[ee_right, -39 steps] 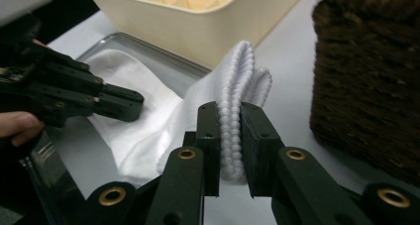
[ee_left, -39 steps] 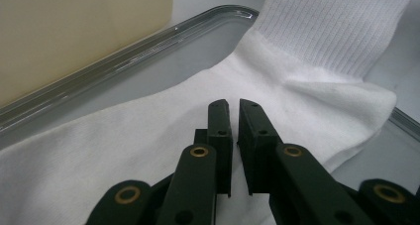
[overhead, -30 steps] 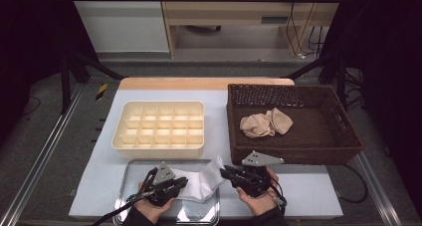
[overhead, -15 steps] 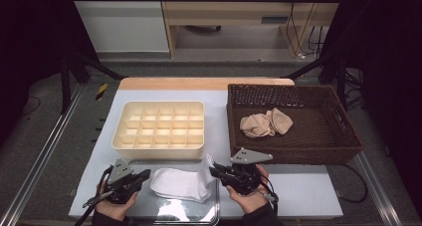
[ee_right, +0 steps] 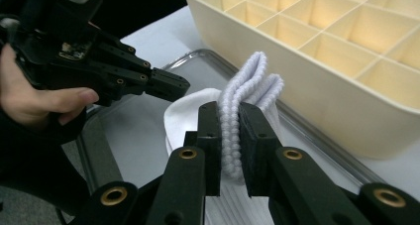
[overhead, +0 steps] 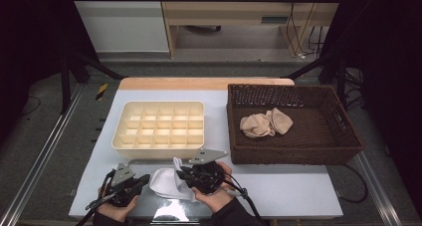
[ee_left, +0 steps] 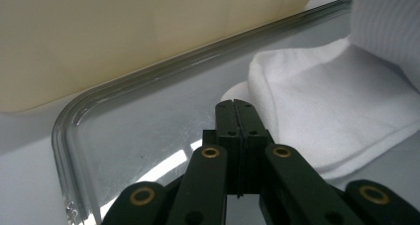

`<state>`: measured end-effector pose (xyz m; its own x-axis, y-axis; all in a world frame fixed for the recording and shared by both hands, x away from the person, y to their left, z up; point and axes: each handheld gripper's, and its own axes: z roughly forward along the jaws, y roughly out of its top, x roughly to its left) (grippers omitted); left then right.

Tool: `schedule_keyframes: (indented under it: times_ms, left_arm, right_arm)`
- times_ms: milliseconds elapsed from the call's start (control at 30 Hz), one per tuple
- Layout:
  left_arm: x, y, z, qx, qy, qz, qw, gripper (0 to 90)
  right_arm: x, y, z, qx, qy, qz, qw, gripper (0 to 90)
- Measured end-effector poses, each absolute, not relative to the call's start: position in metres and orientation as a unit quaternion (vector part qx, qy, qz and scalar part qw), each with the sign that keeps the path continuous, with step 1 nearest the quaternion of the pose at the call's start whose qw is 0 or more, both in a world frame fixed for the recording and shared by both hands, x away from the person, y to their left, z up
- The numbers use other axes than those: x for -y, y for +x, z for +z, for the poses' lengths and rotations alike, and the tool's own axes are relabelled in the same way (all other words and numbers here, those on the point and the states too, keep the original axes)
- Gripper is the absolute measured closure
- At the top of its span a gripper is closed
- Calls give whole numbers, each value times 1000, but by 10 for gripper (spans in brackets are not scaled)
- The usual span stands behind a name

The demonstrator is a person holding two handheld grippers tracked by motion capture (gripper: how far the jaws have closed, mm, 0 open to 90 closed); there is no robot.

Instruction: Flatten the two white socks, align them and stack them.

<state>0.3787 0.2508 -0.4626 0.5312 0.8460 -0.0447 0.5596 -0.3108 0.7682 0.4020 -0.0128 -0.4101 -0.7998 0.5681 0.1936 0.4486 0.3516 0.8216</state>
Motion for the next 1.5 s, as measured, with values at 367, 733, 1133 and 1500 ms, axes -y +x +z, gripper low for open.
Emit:
schedule_keyframes:
  times_ms: [367,733,1133,1500]
  left_arm:
    - [-247,380,-468,-444,795,185,370,891]
    - [-250,381,-468,-446,794,186,369,891]
    - [-252,382,-466,-449,788,188,378,891]
    - [-249,382,-468,-442,793,183,377,891]
  right_arm:
    - [-34,407,-438,-846,302,434,68,800]
    - [-41,405,-442,-841,286,458,27,659]
    - [19,403,-451,-846,334,409,68,807]
    - [30,394,-461,-840,340,414,84,705]
